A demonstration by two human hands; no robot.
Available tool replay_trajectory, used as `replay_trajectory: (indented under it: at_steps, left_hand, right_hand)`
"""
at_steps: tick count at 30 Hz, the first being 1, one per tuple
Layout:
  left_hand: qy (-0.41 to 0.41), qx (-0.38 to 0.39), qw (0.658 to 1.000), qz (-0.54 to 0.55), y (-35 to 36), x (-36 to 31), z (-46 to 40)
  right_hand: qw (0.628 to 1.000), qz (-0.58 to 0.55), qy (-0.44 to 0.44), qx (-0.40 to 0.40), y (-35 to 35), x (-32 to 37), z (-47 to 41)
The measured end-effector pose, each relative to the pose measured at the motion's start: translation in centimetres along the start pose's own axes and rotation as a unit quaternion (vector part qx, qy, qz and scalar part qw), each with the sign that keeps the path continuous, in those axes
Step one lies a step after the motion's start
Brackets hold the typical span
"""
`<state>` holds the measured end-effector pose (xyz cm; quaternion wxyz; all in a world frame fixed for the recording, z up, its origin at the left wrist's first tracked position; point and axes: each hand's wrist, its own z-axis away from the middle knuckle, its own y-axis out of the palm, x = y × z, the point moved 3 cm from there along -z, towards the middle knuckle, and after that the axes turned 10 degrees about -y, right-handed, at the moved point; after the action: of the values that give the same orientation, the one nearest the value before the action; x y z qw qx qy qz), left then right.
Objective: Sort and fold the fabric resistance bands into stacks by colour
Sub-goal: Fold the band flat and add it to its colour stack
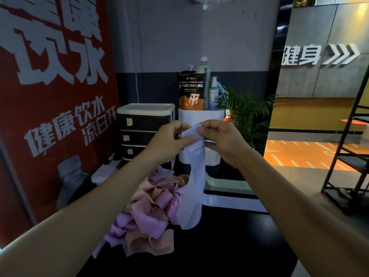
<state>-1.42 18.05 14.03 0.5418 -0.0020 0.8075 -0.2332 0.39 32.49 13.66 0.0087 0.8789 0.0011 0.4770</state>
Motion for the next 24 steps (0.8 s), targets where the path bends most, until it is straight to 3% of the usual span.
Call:
replay_trajectory:
  at_steps: [6,11,16,24]
  left_hand:
    - [0.060,-0.064,0.995,-0.045,-1.0,-1.5,-1.7]
    - [0.089,-0.083,0.992,-0.016,-1.2,-3.2,-2.8]
    - [0.023,-0.176,0.976,0.127,-3.1,-2.2,-4.4]
    - [-0.098,-0.210,0.951,0.203,-4.1,4.5,-4.3]
  right_hand:
    - [0.996,0.085,-0.018,-0.021,-0.3,-0.5,-0.3]
    - [0.997,0.058,0.003,0.041,0.5,-1.2,-0.1]
    - [0.979,0.165,0.054,0.106,0.2,-4.3,1.4]
    - [0.909,0.371,0.085,0.169,-4.2,-7.6,2.6]
